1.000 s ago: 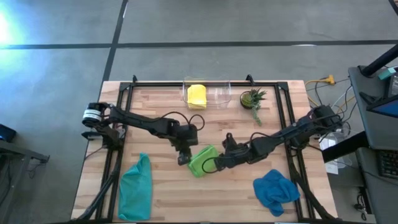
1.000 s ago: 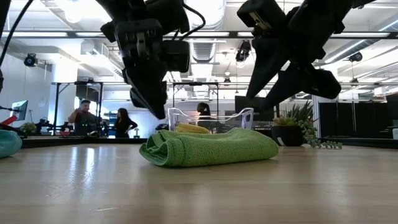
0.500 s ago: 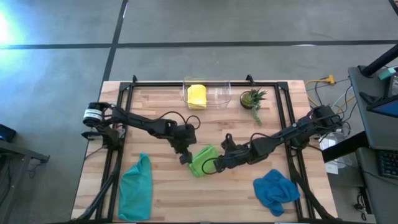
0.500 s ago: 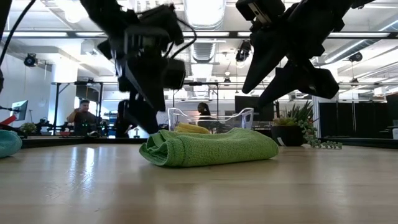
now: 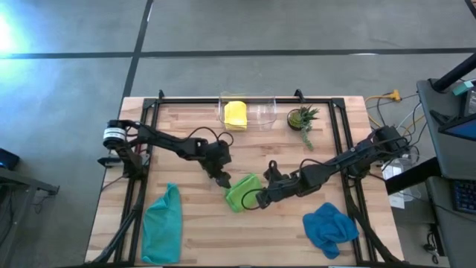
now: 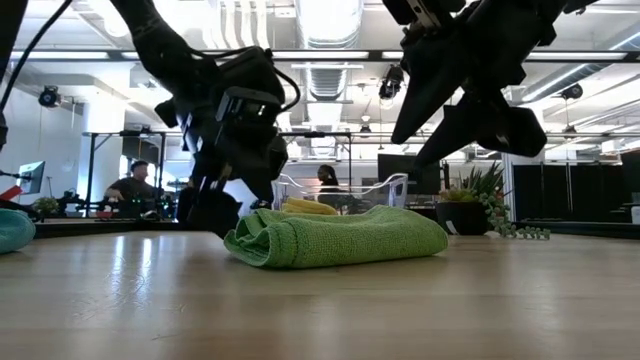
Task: Fold microfiber towels
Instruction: Put the green microfiber towel into the transparent bin
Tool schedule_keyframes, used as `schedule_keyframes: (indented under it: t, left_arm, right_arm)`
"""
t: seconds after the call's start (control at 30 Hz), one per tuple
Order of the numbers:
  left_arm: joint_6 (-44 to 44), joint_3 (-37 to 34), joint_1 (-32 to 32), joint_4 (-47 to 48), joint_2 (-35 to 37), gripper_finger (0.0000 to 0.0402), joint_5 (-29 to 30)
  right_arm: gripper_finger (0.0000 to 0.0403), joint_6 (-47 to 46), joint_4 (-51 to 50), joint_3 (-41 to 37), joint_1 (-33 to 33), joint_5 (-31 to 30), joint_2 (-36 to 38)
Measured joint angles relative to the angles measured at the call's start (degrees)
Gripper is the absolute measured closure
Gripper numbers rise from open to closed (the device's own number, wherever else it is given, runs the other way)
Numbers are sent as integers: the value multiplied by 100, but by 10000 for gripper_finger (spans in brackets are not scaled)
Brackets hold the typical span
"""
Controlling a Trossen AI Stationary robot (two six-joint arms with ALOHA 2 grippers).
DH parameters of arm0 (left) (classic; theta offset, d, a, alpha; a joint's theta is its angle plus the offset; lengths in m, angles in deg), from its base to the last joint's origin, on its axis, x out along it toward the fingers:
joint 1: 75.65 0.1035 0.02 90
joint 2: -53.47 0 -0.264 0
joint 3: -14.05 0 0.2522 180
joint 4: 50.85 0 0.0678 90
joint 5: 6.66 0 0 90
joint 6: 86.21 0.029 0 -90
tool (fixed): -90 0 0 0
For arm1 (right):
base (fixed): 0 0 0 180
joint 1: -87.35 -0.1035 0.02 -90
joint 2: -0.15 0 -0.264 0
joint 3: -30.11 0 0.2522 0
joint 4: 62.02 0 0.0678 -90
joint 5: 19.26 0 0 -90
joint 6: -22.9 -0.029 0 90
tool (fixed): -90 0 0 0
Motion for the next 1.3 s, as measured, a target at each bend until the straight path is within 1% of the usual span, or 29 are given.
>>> schedule_keyframes:
  t: [0.2,0.43,0.7,0.93,1.0,1.1,1.3]
  left_arm:
    - [-5,80,-74,-36,-296,76,-95]
    - [-149,202,-134,-144,-311,76,-130]
    - [-147,340,-372,-160,-320,76,281]
    - [-167,345,-491,-163,-515,76,341]
    - [-245,368,-533,-205,-609,76,314]
    - [-284,371,-581,-393,-656,77,121]
    - [-292,381,-610,-414,-656,77,-71]
  right_arm:
    - [266,31,-5,0,0,132,40]
    - [266,17,-14,0,1,144,147]
    - [266,138,-25,0,29,135,200]
    - [266,138,-24,0,28,131,200]
    - [266,138,-24,0,28,131,200]
    - [266,138,-24,0,28,131,200]
    - [266,141,-24,0,28,139,200]
